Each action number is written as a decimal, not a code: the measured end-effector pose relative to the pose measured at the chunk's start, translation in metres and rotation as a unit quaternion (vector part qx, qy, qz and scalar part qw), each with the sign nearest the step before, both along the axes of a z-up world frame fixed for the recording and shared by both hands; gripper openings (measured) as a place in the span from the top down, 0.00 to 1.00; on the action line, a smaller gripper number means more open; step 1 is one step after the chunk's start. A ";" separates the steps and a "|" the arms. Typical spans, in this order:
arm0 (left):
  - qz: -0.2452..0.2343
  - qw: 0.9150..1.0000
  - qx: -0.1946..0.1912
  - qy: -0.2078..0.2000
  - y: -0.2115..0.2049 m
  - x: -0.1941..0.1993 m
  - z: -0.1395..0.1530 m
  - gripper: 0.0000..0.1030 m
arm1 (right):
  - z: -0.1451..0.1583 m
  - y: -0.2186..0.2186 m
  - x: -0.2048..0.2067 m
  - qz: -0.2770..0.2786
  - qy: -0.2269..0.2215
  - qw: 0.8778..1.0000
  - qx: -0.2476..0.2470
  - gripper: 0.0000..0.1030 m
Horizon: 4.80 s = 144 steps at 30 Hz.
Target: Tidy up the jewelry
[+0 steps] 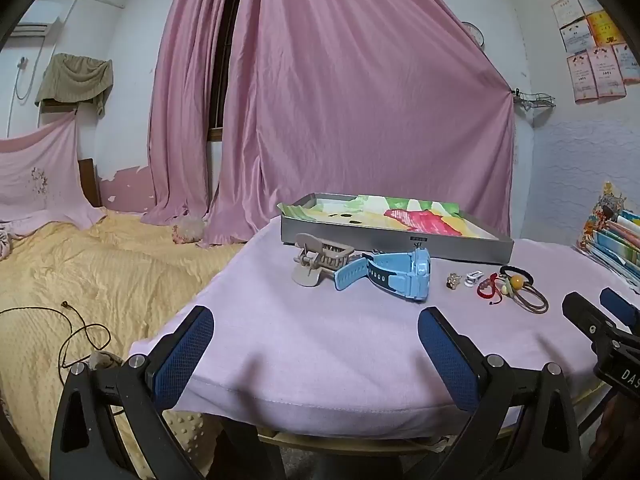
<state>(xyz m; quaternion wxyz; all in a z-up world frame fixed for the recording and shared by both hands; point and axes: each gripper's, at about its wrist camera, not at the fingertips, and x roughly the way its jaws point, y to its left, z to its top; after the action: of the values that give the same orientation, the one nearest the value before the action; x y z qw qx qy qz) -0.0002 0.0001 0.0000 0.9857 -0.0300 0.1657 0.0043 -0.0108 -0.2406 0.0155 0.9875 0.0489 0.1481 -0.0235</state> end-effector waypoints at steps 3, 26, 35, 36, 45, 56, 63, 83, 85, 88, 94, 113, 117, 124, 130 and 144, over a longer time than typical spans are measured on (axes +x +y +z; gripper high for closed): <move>0.000 1.000 -0.001 0.001 0.000 0.000 0.000 0.00 | 0.001 0.001 -0.001 0.002 -0.002 1.000 -0.001 0.01; -0.002 1.000 0.002 0.001 -0.002 0.001 0.001 0.00 | -0.003 0.001 0.001 0.002 0.001 1.000 -0.001 0.01; -0.002 1.000 0.002 0.001 -0.002 0.001 0.001 0.00 | -0.003 0.001 0.001 0.002 0.001 1.000 -0.001 0.01; -0.002 1.000 0.002 0.001 -0.002 0.001 0.001 0.00 | -0.002 0.001 0.001 0.002 0.001 1.000 0.000 0.01; -0.002 1.000 0.002 0.000 -0.002 0.001 0.001 0.00 | -0.002 0.000 0.000 0.003 0.002 1.000 0.001 0.01; -0.002 1.000 0.003 0.001 -0.002 0.001 0.000 0.00 | -0.003 0.000 0.000 0.002 0.002 1.000 0.001 0.01; -0.002 1.000 0.003 0.001 -0.002 0.001 0.001 0.00 | -0.002 0.000 0.000 0.003 0.002 1.000 0.001 0.01; -0.002 1.000 0.003 0.001 -0.002 0.001 -0.002 0.00 | -0.005 0.001 0.001 0.002 0.003 1.000 0.003 0.01; -0.002 1.000 0.003 0.002 -0.002 0.001 -0.002 0.00 | -0.005 0.000 0.001 0.004 0.004 1.000 0.003 0.01; -0.002 1.000 0.003 0.002 -0.002 0.001 -0.003 0.00 | -0.007 0.000 0.001 0.005 0.005 1.000 0.004 0.01; -0.009 1.000 -0.006 0.011 0.000 0.002 -0.010 0.00 | -0.005 -0.003 0.002 0.019 -0.005 1.000 0.015 0.01; -0.110 0.987 -0.035 0.108 -0.014 0.074 0.007 0.01 | 0.028 -0.035 0.071 0.091 0.085 0.992 -0.007 0.01; -0.128 0.983 -0.039 0.125 -0.021 0.089 0.007 0.06 | 0.025 -0.036 0.088 0.103 0.120 0.987 -0.014 0.01; -0.148 0.973 -0.039 0.175 -0.032 0.115 0.000 0.30 | 0.014 -0.026 0.120 0.142 0.182 0.973 -0.016 0.29; -0.163 0.964 -0.040 0.206 -0.040 0.130 -0.002 0.35 | 0.007 -0.014 0.139 0.169 0.225 0.959 -0.035 0.41; -0.168 0.959 -0.035 0.224 -0.052 0.148 -0.005 0.53 | -0.001 -0.012 0.151 0.186 0.262 0.946 -0.042 0.67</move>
<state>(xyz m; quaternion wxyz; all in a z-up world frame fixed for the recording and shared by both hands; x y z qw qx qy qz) 0.1478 -0.0522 -0.0047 0.9081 -0.0347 0.3854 -0.1603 0.1398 -0.2524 0.0146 0.9020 -0.0284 0.4068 0.1420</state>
